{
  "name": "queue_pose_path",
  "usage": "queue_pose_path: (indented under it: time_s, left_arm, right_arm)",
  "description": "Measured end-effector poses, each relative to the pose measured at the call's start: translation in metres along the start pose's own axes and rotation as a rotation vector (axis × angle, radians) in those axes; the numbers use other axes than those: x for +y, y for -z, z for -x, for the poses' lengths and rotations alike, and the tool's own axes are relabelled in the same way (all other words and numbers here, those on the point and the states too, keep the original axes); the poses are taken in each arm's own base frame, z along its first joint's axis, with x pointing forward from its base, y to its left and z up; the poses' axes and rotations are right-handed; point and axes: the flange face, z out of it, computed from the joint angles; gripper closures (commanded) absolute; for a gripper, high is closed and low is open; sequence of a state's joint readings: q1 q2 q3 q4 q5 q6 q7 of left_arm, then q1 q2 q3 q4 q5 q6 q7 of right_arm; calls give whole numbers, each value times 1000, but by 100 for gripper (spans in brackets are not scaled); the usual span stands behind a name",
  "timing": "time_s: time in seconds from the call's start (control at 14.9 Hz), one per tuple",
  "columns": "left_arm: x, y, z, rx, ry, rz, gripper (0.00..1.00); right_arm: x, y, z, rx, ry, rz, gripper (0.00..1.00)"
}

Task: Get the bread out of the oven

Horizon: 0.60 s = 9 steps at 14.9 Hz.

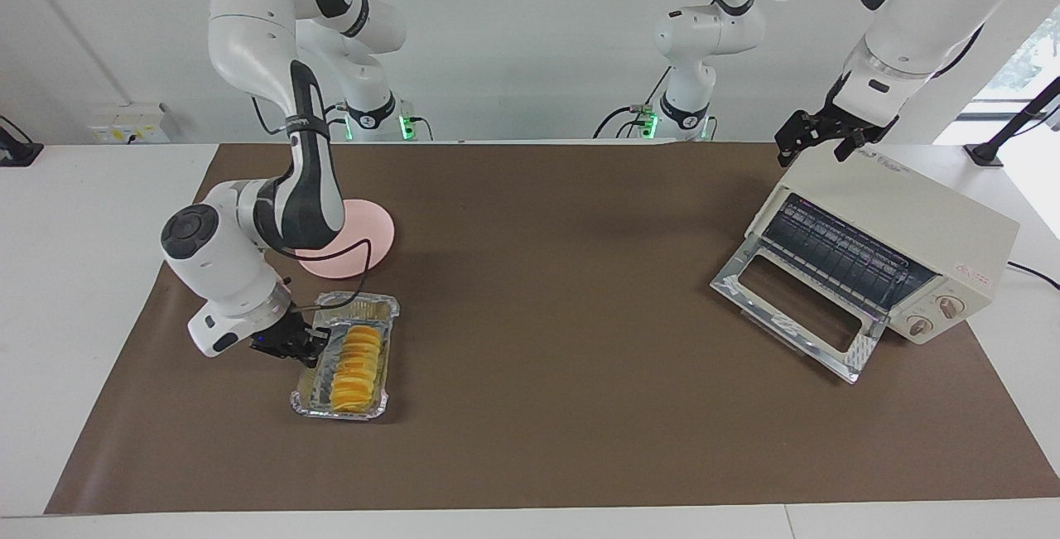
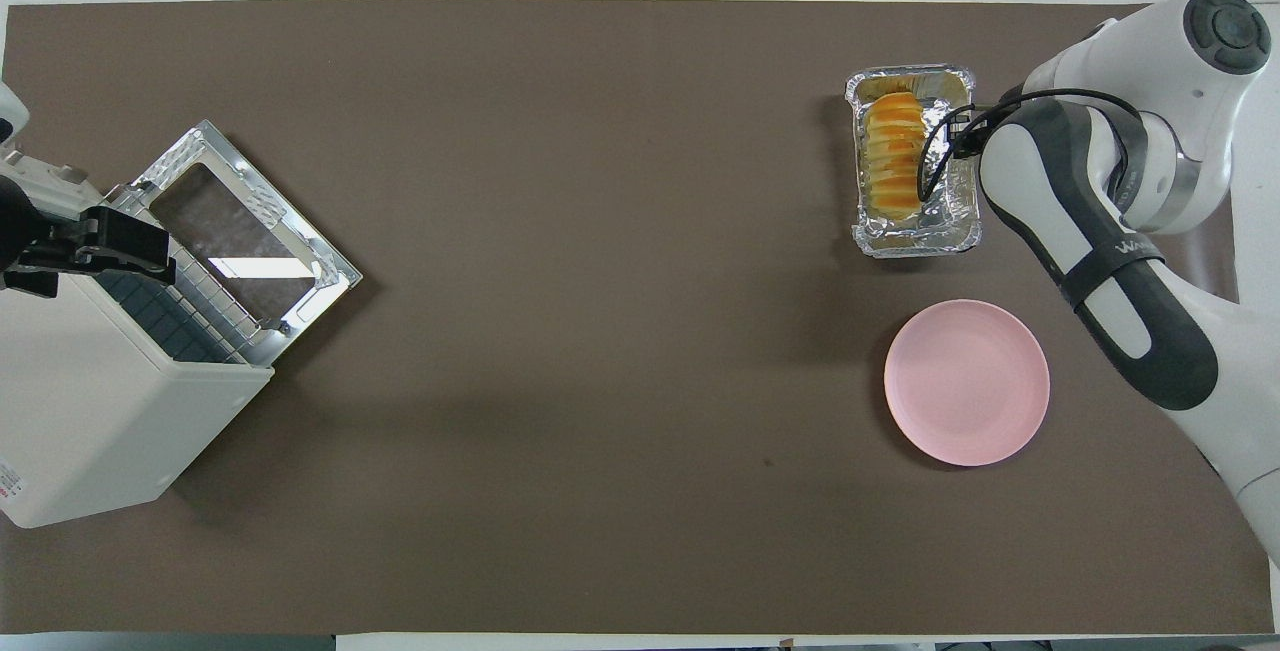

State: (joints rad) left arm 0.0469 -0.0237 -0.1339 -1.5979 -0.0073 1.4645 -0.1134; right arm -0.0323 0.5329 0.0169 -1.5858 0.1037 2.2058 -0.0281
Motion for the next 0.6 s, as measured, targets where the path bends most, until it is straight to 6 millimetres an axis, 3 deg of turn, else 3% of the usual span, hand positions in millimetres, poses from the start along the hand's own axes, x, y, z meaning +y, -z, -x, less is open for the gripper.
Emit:
queue_pose_path:
  time_s: [0.13,0.2,0.27,0.6]
  left_arm:
    - [0,0,0,0,0,0,0]
    - [0,0,0,0,0,0,0]
    - [0,0,0,0,0,0,0]
    - [0,0,0,0,0,0,0]
  right_arm:
    - [0,-3,0,8,0,0,100]
    - [0,-4,0,8,0,1,28]
    - [0,-5,0,12,0,1,0]
    - [1,-6,0,16,4,6,0]
